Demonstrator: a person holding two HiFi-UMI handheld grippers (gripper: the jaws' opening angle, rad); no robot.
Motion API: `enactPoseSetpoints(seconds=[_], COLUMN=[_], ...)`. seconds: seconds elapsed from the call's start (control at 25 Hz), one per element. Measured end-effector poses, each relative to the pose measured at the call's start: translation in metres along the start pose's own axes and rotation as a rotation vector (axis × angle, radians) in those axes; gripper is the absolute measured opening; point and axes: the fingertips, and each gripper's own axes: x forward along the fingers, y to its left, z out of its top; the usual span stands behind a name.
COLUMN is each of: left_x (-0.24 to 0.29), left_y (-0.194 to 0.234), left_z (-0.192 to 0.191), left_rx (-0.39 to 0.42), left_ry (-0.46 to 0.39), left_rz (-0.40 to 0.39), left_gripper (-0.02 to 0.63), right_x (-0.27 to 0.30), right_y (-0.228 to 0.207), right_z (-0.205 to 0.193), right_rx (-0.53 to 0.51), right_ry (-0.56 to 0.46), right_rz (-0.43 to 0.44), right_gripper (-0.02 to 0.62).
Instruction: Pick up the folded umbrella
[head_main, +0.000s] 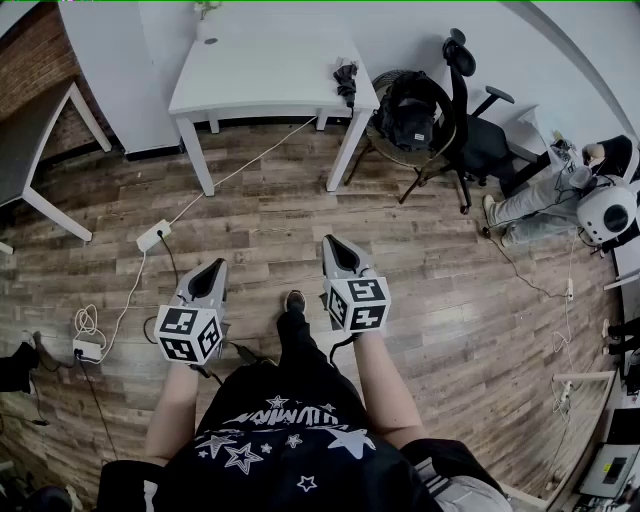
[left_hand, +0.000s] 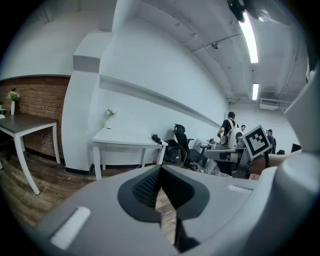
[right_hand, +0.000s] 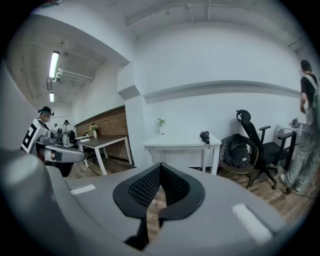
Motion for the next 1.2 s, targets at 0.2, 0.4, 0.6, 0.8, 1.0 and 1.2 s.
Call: enactPoseSetpoints(seconds=[0.2, 0.4, 0.6, 0.8, 1.0, 1.2], left_x=[-0.003, -0.010, -0.015, -0.014, -0.001, 0.029], left_y=[-0.003, 0.002, 0.014, 0.025, 0.032, 0.044], left_z=[0.003, 0.001, -0.003, -0.010, -0.001, 0.025], left_rx=[0.001, -0.002, -0.018, -0.047, -0.048, -0.030], left_ry=[-0.008, -0.009, -0.003, 0.006, -0.008, -0.034], left_rz=[-0.002, 0.003, 0.021, 0.037, 0.037, 0.040], left_gripper=[0.003, 0.003, 0.003, 0.003, 0.003, 0.003], right_x=[-0.005, -0.004, 0.002, 0.010, 0.022, 0.046], right_y=[0.000, 0.008, 0.017, 0.022, 0.012, -0.010], right_z=[0.002, 0.001, 0.000, -0.009, -0.001, 0.026], right_rx=[0.004, 0.003, -0.003, -0.017, -0.014, -0.015], right_ry=[-0.003, -0.001, 0.009, 0.028, 0.011, -0.039], right_rz=[-0.002, 0.008, 0.024, 0.037, 0.011, 0.000], right_gripper=[0.015, 0.015, 0.015, 0.015, 0.015, 0.017])
